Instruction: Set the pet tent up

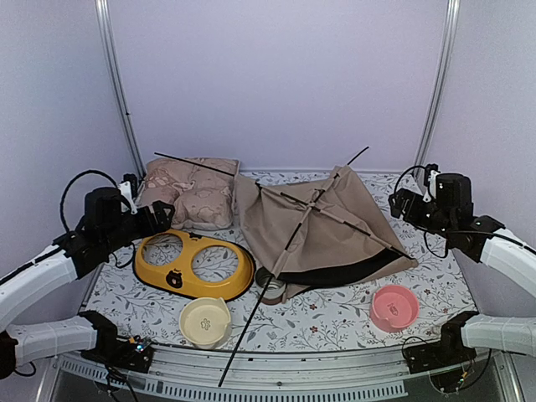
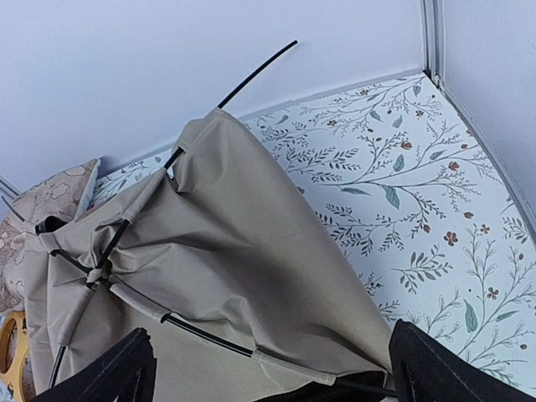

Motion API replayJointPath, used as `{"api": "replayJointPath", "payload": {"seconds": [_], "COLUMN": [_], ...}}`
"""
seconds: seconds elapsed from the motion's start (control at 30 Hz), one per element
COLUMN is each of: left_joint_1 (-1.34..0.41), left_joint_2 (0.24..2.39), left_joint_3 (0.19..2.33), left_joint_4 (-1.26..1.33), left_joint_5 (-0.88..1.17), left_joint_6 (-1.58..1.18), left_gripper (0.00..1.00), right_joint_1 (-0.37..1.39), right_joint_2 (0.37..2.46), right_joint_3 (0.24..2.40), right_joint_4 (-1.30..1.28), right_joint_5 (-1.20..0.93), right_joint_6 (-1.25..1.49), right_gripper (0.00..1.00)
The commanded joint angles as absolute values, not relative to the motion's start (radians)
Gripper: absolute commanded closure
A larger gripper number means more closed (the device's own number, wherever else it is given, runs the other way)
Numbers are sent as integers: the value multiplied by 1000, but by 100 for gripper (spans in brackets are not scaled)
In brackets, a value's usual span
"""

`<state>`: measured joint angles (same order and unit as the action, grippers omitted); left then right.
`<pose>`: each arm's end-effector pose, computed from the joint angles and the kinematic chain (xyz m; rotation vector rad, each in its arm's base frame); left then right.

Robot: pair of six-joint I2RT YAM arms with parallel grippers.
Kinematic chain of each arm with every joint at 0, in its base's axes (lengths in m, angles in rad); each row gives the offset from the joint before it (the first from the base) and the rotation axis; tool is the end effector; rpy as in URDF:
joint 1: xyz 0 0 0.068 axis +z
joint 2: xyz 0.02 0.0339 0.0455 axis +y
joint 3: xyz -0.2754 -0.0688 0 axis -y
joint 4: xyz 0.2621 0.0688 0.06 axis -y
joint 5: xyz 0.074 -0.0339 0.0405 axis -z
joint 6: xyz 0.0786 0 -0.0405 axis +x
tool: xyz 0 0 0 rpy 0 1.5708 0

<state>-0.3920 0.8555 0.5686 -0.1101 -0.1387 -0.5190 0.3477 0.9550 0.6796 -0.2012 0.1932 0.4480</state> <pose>0.2331 -0.0846 0.2461 -0.2181 1.9804 -0.4581 0.2531 0.0757 0.2554 0.2233 2.0389 0.3003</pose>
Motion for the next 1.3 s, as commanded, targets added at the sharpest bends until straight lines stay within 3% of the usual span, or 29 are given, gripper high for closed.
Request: {"api": "replayJointPath", "payload": {"seconds": [0.0,0.2,0.4,0.53,0.97,1.27], "left_joint_1": [-381,-326,-315,-421,-610,-615], "left_joint_2": [879,927,949,1010,1237,1422], "left_joint_3": [602,669,691,752,880,1021], "left_joint_4": [-173,-306,-202,-203,-152,-195], "left_joint_5": [-109,-168,76,54,136,104], "left_joint_6": [-503,-588,-473,-441,-435,-494], "left_gripper": [1,1,1,1,1,6], "right_joint_1": [356,357,356,363,466,465], "right_joint_2": [962,1010,1029,1036,1003,1097], "right_joint_3": [725,727,697,702,696,761], "right_joint_4": [-192,-228,-212,-188,-284,-309], "right_joint_5": [168,-16,-143,-244,-70,-173], "right_joint_6": [454,605,640,625,728,632], "right_gripper": [1,1,1,1,1,1]}}
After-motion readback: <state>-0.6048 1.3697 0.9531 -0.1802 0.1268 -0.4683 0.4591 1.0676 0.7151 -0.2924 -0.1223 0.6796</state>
